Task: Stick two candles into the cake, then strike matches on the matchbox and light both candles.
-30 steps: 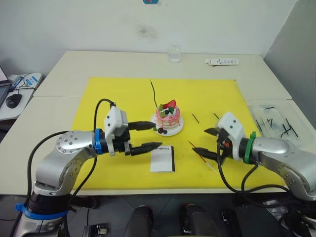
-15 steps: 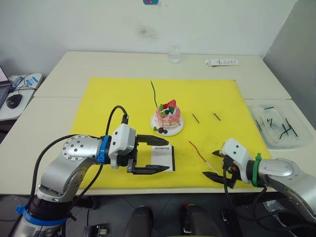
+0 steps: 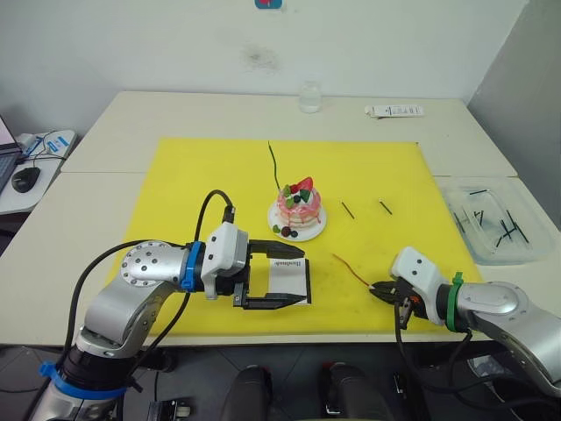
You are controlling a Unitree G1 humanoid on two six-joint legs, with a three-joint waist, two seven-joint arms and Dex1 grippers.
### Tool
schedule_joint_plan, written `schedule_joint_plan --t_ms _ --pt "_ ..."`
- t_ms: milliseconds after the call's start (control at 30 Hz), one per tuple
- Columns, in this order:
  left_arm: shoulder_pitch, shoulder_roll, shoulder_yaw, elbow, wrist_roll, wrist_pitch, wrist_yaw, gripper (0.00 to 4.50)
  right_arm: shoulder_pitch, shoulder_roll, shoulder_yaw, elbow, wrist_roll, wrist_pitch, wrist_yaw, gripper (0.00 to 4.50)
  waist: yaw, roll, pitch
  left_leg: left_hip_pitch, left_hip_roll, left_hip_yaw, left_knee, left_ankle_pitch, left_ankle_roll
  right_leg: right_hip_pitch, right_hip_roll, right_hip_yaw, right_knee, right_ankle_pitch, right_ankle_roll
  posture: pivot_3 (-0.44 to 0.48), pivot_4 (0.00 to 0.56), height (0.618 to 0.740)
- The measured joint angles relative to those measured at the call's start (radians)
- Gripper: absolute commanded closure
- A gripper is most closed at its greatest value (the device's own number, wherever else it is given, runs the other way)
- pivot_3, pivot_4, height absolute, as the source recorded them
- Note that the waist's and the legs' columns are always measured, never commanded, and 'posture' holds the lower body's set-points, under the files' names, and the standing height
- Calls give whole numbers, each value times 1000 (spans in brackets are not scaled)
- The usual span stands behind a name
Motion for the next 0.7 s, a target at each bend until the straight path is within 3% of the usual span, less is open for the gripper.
schedule_joint_plan --t_ms 167,267,333,500,700 --pt "-1 -26 -18 -1 1 1 30 952 -2 -56 -25 35 -7 -33 54 4465 1 0 0 0 -1 0 0 0 0 0 0 0 0 0 0 0 150 740" --pt "-3 -39 -44 0 2 6 40 952 21 -162 -79 95 -18 -107 141 4465 5 0 0 -1 -3 1 1 0 0 0 0 0 -1 0 0 0 150 740" --pt "-10 -48 -72 1 9 6 36 952 67 -251 -146 171 -37 -185 226 4465 6 0 0 -1 -3 1 1 0 0 1 0 0 -1 0 0 0 150 740" --pt "-48 -91 -112 5 16 7 45 952 170 -347 -271 382 -67 -440 436 4465 6 0 0 0 -2 0 0 0 0 1 2 0 -1 0 0 0 150 740" --pt "-50 -94 -116 -11 18 51 94 952 174 -371 -278 672 -138 -702 587 4465 -4 0 0 2 0 1 0 0 0 1 5 2 1 0 1 0 150 740"
